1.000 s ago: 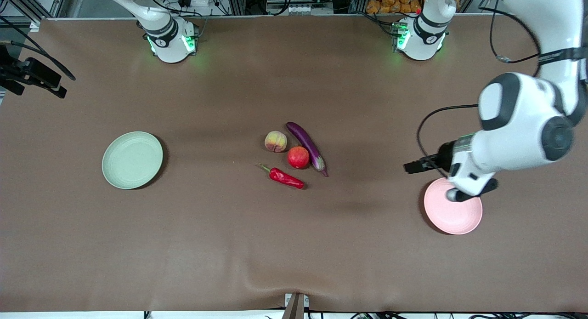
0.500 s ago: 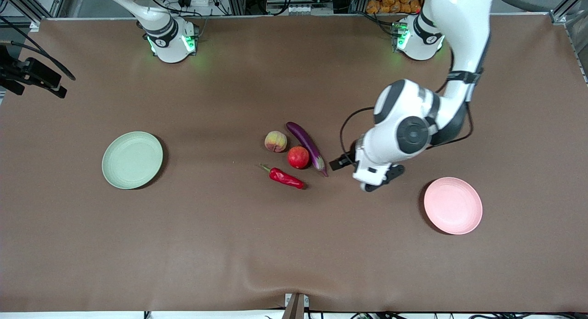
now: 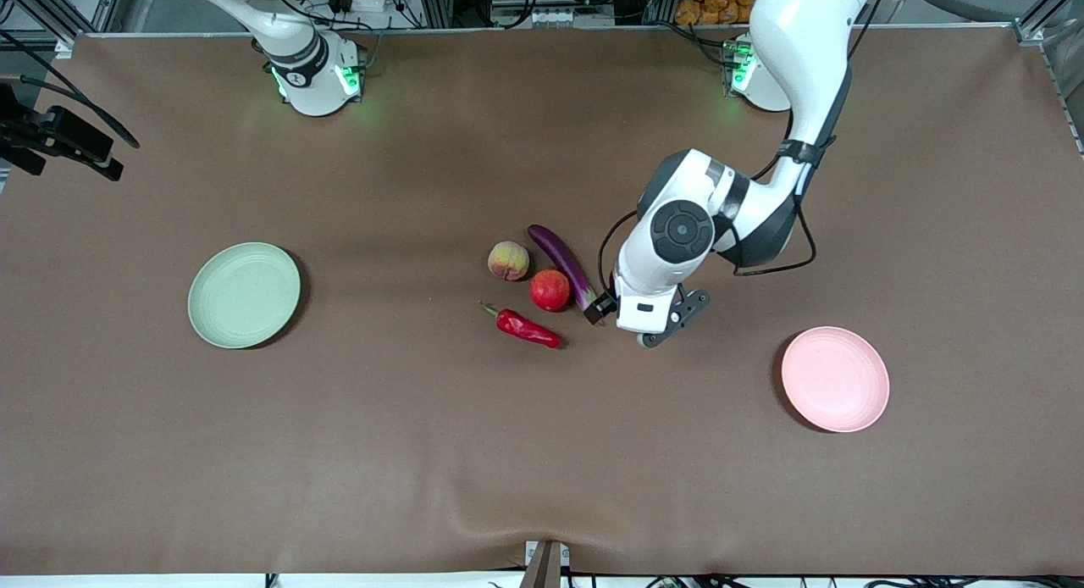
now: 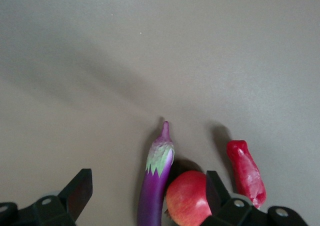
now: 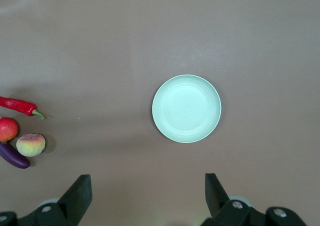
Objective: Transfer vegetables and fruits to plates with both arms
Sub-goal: 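Lower the left gripper over the purple eggplant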
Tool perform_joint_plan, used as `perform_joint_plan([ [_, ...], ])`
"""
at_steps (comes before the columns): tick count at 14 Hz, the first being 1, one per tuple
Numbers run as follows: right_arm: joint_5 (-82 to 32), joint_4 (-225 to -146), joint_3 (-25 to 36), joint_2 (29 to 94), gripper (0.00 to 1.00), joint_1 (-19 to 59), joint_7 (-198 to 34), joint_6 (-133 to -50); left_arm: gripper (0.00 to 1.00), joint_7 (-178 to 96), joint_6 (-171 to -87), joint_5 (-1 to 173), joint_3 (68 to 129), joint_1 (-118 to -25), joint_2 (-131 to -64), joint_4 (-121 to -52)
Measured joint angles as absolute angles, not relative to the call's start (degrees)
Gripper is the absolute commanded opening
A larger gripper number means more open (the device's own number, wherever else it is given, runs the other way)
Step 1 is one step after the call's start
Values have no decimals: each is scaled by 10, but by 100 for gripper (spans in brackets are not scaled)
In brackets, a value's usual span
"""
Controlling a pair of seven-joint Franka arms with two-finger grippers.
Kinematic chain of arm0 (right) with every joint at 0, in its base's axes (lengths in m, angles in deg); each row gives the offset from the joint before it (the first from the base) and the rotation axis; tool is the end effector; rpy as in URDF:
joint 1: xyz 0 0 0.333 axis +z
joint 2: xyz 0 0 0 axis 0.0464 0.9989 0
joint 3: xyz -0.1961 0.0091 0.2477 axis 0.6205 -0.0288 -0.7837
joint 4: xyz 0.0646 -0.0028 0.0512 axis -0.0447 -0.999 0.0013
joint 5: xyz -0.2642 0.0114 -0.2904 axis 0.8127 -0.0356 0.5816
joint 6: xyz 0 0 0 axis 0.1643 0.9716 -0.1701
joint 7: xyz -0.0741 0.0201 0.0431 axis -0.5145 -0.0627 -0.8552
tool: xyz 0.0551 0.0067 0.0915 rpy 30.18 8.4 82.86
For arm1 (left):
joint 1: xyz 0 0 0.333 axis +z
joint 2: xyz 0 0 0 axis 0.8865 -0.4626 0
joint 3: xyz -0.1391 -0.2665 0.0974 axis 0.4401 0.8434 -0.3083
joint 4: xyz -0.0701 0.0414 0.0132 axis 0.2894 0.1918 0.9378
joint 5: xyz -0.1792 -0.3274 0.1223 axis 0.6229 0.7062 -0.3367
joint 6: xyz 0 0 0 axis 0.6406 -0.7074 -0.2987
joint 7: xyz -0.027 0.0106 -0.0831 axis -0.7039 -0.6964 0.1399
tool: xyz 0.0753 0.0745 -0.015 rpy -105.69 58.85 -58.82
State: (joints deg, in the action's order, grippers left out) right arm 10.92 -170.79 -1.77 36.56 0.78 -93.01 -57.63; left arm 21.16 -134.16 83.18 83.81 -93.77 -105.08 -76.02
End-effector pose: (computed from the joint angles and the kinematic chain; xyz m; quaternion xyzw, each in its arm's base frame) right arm 0.5284 0.0027 0.6808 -0.9987 0.0492 0.0014 0.0086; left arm 0.5735 -0.3973 0.3111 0.9432 0.3259 -0.0525 0.0377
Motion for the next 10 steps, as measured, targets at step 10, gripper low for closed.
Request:
perform_joint_plan([
  [10,104,-1708,-18,366,100,8,-930,-576,100,268,-1469,824,838,-984,-1083,-826],
])
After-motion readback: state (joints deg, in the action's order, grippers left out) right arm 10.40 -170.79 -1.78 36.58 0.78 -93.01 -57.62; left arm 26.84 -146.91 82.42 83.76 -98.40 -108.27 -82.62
